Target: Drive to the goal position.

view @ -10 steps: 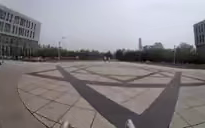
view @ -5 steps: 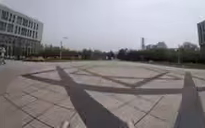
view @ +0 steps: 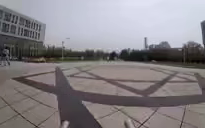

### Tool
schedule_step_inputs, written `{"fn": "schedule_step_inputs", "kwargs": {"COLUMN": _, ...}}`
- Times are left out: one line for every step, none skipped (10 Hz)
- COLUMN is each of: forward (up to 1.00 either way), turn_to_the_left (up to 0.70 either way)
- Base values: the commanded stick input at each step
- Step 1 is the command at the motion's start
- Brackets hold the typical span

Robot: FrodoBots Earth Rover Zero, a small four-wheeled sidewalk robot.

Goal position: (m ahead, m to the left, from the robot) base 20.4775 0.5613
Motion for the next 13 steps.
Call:
{"fn": "schedule_step_inputs", "kwargs": {"forward": 1.0, "turn_to_the_left": -0.4}}
{"fn": "schedule_step_inputs", "kwargs": {"forward": 1.0, "turn_to_the_left": -0.4}}
{"fn": "schedule_step_inputs", "kwargs": {"forward": 1.0, "turn_to_the_left": -0.4}}
{"fn": "schedule_step_inputs", "kwargs": {"forward": 1.0, "turn_to_the_left": -0.4}}
{"fn": "schedule_step_inputs", "kwargs": {"forward": 1.0, "turn_to_the_left": -0.4}}
{"fn": "schedule_step_inputs", "kwargs": {"forward": 1.0, "turn_to_the_left": -0.4}}
{"fn": "schedule_step_inputs", "kwargs": {"forward": 1.0, "turn_to_the_left": -0.4}}
{"fn": "schedule_step_inputs", "kwargs": {"forward": 1.0, "turn_to_the_left": -0.4}}
{"fn": "schedule_step_inputs", "kwargs": {"forward": 1.0, "turn_to_the_left": -0.32}}
{"fn": "schedule_step_inputs", "kwargs": {"forward": 1.0, "turn_to_the_left": 0.05}}
{"fn": "schedule_step_inputs", "kwargs": {"forward": 1.0, "turn_to_the_left": 0.16}}
{"fn": "schedule_step_inputs", "kwargs": {"forward": 1.0, "turn_to_the_left": 0.17}}
{"fn": "schedule_step_inputs", "kwargs": {"forward": 1.0, "turn_to_the_left": 0.12}}
